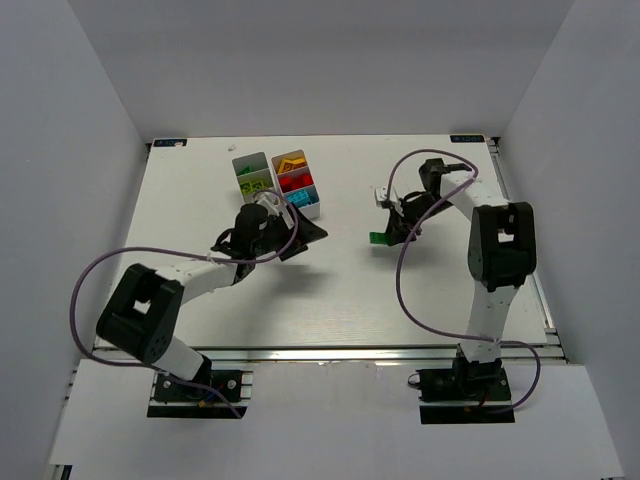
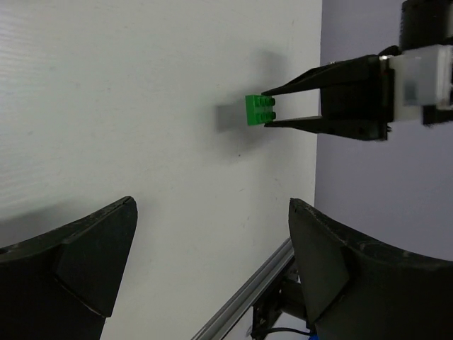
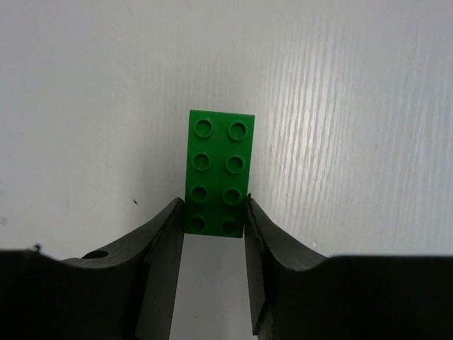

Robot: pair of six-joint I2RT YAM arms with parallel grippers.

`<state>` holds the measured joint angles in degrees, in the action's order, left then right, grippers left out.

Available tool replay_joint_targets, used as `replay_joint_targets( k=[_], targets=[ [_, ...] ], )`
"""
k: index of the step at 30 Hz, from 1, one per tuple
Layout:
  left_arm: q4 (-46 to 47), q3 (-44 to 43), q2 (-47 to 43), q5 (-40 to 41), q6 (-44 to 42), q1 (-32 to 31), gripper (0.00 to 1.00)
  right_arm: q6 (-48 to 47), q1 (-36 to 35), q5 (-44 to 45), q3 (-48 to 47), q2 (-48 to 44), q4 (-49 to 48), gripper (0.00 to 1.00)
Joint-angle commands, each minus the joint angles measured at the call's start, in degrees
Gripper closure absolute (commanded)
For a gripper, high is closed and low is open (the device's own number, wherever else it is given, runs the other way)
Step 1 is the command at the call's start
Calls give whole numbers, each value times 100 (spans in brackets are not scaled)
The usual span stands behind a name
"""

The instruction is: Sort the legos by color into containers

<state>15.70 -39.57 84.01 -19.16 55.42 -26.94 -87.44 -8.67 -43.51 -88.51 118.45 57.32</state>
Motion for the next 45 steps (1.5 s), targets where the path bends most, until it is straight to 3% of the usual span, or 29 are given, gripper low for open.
replay_joint_targets(
  k=[1, 10, 21, 27, 29, 34, 36, 38, 39, 40, 42, 45],
  targets=[
    [757, -437, 413, -386, 127, -171, 4, 464, -293, -772, 237, -779, -353, 91],
    [1039, -1096, 1293, -756, 197, -409, 6, 1282, -908, -1055, 431, -1333, -889, 93],
    [1488, -1132, 1618, -1098, 496, -496, 24, 1607, -1225, -1099, 308, -1378, -1188, 92],
    [1690, -1149, 1706, -1231, 628, -514, 41, 1774, -1339, -1134, 273, -1351, -1372, 92],
    [1717, -1167, 1715, -1266, 654, -514, 53, 1800, -1374, -1151, 343, -1404, -1451, 92],
    [1586, -1237, 1593, -1152, 489, -514, 72, 1915, -1445, -1195, 563, -1605, -1671, 88],
    [1297, -1342, 1496, -1003, 348, -514, 83, 2028, -1454, -1187, 685, -1667, -1847, 83],
    [971, -1439, 1303, -793, 58, -514, 91, 2177, -1454, -1169, 773, -1781, -2039, 62],
    [517, -1579, 1215, -687, -74, -514, 92, 2292, -1454, -1091, 922, -1843, -2406, 43],
    [252, -1658, 1119, -555, -345, -505, 94, 2623, -1462, -1012, 1010, -1965, -2627, 11],
    [-685, -1851, 811, -46, -627, -479, 100, 3020, -1454, -697, 1299, -2106, -3467, 11],
    [-1943, -2168, 328, 796, -936, -225, 100, 3829, -1392, -2, 1660, -2431, -4419, 11]
  ],
)
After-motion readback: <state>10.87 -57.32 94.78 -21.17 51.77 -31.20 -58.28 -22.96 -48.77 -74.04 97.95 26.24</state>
